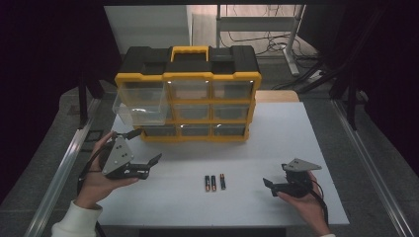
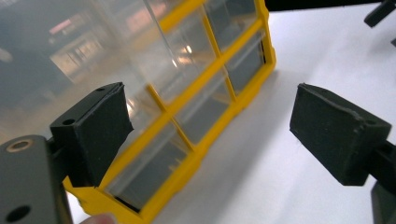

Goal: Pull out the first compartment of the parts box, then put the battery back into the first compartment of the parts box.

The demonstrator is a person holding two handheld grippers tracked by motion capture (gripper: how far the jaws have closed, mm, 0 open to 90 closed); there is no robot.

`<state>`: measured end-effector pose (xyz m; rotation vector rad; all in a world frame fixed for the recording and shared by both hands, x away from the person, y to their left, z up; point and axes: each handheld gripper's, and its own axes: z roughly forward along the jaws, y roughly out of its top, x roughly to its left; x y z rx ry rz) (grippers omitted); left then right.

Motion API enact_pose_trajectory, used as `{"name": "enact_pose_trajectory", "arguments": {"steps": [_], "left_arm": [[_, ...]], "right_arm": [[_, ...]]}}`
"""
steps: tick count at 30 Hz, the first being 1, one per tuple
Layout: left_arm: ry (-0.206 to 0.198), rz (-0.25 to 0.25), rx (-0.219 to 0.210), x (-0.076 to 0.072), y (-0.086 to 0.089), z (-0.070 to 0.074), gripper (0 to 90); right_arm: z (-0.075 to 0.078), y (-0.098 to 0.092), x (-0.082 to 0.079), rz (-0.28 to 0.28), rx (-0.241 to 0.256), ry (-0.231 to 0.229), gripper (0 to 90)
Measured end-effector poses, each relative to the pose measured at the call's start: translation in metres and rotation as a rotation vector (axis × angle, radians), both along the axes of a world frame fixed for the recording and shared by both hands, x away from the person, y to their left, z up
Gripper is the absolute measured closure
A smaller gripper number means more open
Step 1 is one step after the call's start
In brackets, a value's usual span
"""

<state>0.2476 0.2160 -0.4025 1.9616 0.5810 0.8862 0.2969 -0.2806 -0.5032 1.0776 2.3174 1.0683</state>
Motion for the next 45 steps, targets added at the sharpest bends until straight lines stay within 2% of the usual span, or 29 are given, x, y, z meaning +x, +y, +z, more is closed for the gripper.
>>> {"name": "enact_pose_trajectory", "arguments": {"steps": [4,9,13,18,24,37,45], "left_arm": [[0.047,-0.002,-0.017,0.001,-0.001,-0.004,12.1],[0.127,0.0,-0.064,0.003,0.001,-0.012,10.7],[0.165,0.0,-0.09,0.006,0.002,-0.018,10.5],[0.205,-0.001,-0.093,0.01,0.002,-0.024,10.2],[0.265,0.001,-0.12,0.014,0.003,-0.033,10.4],[0.305,0.008,-0.098,0.017,-0.002,-0.044,11.0],[0.324,-0.006,-0.106,0.022,-0.008,-0.05,11.2]], "right_arm": [[0.0,0.0,0.001,0.002,0.0,0.0,10.2],[0.0,0.001,0.001,0.003,-0.001,0.002,10.2],[0.0,0.002,0.002,0.001,0.003,0.003,10.2],[-0.001,0.002,0.003,0.001,-0.003,0.004,10.2],[0.0,0.002,0.003,0.001,0.002,0.001,10.2],[0.0,0.004,0.003,0.015,0.004,-0.004,10.3],[0.001,0.007,0.003,0.021,0.003,-0.005,10.3]]}}
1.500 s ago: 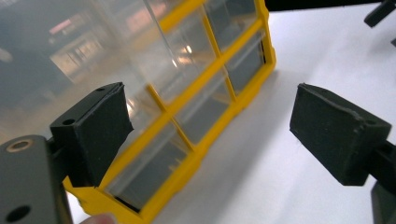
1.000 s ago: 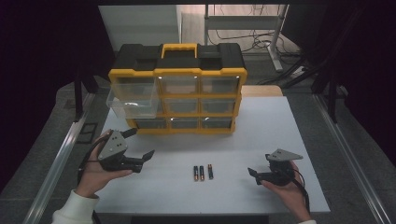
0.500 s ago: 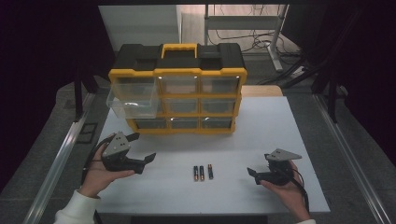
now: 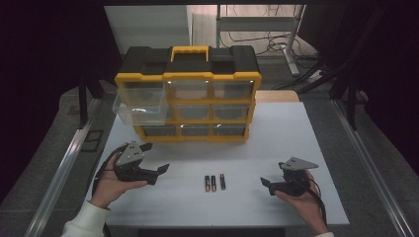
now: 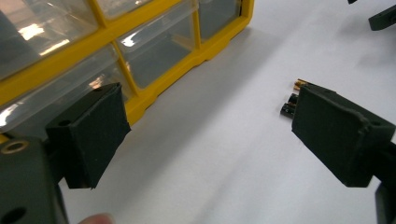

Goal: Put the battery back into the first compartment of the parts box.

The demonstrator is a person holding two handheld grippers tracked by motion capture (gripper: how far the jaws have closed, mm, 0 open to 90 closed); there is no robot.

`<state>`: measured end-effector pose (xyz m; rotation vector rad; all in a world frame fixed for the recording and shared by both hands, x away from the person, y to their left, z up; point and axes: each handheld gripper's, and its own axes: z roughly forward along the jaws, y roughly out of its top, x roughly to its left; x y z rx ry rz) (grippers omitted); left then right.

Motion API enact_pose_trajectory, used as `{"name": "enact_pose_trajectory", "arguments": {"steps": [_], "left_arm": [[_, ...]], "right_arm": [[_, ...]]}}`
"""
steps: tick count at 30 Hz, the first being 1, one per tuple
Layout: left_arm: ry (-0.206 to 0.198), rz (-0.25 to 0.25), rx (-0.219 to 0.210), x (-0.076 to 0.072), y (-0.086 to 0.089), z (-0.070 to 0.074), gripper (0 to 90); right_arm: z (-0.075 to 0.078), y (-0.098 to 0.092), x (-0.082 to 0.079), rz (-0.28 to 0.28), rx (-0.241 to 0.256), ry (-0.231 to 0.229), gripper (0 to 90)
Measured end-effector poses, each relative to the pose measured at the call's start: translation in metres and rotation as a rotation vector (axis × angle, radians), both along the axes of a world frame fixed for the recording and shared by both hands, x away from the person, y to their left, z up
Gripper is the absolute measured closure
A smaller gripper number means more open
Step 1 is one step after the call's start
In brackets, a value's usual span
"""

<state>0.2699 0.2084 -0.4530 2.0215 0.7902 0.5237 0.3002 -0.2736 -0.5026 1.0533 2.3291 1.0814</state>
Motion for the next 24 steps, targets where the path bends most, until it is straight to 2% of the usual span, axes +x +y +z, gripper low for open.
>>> {"name": "enact_pose_trajectory", "arguments": {"steps": [11,24], "left_arm": [[0.029,-0.057,-0.005,0.005,-0.013,-0.009,11.3],[0.068,-0.146,0.018,0.012,-0.035,-0.017,11.3]], "right_arm": [[0.0,0.0,0.0,0.0,0.002,0.0,10.3],[0.001,-0.001,-0.001,0.002,0.004,0.001,10.3]]}}
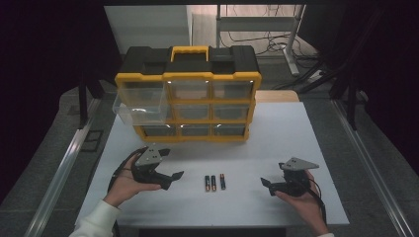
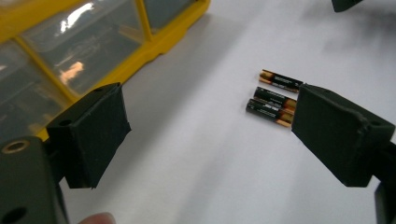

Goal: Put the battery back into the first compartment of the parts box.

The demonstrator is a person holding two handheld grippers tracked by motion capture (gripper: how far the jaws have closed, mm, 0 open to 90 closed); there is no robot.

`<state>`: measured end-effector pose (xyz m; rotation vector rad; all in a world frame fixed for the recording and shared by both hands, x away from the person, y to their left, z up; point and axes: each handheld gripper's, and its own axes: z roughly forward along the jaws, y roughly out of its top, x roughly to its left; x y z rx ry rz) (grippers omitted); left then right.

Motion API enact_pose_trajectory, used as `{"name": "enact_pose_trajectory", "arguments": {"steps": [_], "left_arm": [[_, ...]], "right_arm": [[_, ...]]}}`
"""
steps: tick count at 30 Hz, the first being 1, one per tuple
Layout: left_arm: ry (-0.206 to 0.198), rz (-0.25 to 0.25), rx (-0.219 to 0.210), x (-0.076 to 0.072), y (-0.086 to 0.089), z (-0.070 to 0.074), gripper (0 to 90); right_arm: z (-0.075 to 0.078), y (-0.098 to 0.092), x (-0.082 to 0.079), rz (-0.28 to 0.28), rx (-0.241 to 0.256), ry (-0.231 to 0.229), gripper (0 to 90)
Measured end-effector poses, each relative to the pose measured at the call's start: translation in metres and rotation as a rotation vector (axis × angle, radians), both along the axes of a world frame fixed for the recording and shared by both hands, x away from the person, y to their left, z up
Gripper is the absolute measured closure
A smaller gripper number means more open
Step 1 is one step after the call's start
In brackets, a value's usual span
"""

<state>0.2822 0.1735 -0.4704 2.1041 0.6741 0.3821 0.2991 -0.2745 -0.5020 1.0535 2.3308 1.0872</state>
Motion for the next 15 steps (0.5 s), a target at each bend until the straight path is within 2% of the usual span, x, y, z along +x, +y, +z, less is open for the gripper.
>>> {"name": "enact_pose_trajectory", "arguments": {"steps": [4,7,15], "left_arm": [[-0.002,-0.001,0.001,0.004,-0.007,-0.004,11.6],[0.012,-0.002,-0.002,0.007,-0.014,-0.006,11.6],[0.048,-0.049,0.02,0.011,-0.025,-0.013,11.5]], "right_arm": [[0.0,0.0,0.0,0.001,0.004,0.0,10.3],[0.0,-0.001,0.0,0.0,0.004,-0.001,10.3],[0.0,0.0,0.0,0.001,0.0,0.002,10.3]]}}
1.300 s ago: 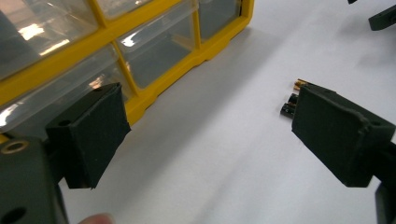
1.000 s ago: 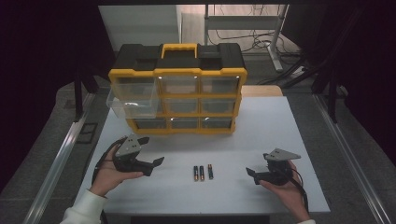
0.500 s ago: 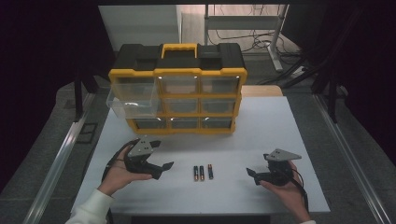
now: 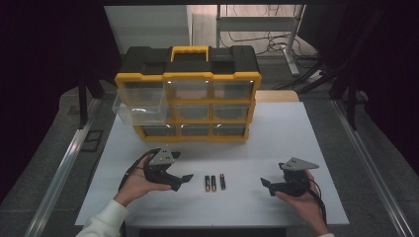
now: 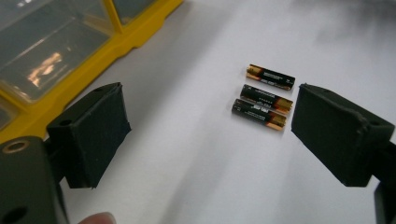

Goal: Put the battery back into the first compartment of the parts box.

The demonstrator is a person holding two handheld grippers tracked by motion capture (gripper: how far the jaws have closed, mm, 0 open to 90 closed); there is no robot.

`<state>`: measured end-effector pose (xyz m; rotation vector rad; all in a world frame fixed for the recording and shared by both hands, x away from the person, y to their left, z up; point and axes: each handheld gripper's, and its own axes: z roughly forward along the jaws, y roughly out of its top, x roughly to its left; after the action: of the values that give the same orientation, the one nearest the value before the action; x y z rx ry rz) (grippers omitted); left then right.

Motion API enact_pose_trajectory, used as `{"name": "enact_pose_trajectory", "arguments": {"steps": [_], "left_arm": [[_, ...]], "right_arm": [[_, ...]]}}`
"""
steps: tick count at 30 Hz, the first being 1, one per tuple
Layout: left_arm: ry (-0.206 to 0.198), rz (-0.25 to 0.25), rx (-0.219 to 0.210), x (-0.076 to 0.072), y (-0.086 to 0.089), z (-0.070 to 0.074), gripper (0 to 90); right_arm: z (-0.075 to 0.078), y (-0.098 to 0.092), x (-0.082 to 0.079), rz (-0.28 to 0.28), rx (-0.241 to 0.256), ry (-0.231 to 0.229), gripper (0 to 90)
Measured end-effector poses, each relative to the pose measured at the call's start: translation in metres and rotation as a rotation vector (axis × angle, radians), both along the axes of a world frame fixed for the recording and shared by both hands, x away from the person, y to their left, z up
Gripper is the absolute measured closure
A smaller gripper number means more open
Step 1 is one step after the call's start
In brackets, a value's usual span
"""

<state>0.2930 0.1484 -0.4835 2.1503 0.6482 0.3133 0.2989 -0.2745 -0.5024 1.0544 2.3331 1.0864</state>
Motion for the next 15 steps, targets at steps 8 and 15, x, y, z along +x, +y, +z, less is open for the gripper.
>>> {"name": "enact_pose_trajectory", "arguments": {"steps": [8,15], "left_arm": [[0.018,-0.038,0.028,0.005,-0.012,-0.006,11.4],[0.036,-0.084,0.062,0.01,-0.025,-0.011,11.2]], "right_arm": [[-0.001,0.0,0.0,0.0,-0.004,0.004,10.2],[-0.001,0.0,0.0,0.002,-0.005,0.004,10.3]]}}
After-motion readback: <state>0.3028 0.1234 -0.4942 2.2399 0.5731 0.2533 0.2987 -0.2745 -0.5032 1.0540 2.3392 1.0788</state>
